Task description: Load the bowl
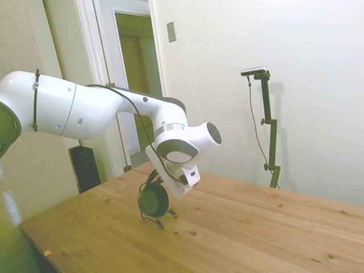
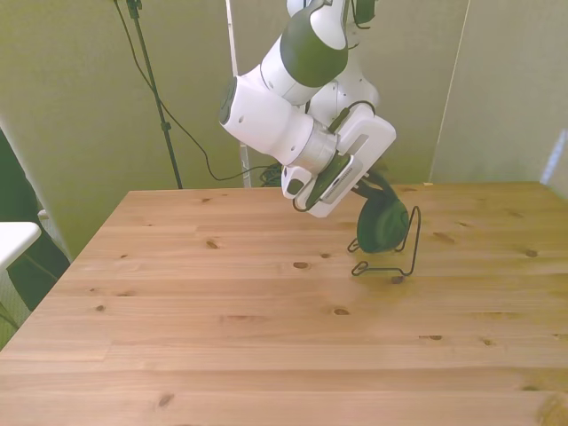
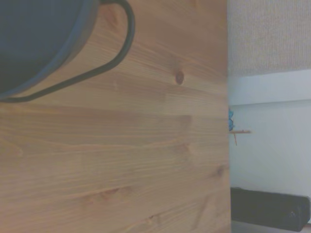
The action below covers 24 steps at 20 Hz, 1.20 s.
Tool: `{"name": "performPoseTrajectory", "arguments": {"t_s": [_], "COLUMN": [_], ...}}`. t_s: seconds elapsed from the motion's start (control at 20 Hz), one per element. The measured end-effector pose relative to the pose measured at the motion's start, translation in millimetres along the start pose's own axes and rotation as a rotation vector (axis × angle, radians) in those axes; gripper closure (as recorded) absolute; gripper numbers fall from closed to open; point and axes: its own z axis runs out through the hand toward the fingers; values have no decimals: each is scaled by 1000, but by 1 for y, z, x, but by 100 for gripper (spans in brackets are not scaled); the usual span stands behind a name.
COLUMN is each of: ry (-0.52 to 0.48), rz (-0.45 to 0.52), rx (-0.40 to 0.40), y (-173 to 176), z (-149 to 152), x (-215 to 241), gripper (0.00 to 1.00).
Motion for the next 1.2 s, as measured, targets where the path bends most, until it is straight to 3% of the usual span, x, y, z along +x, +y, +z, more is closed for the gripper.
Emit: {"name": "performPoseTrajectory", "arguments": {"t_s": [0.5,0.8,1.2], "ry": [-10,-71,-104], "rz": [-1,13,0], "rx": [28,128,96], "y": [0,10,-4], "z": [-5,-37,-6], "x": [5,1,2], "gripper": [100,100,100]}}
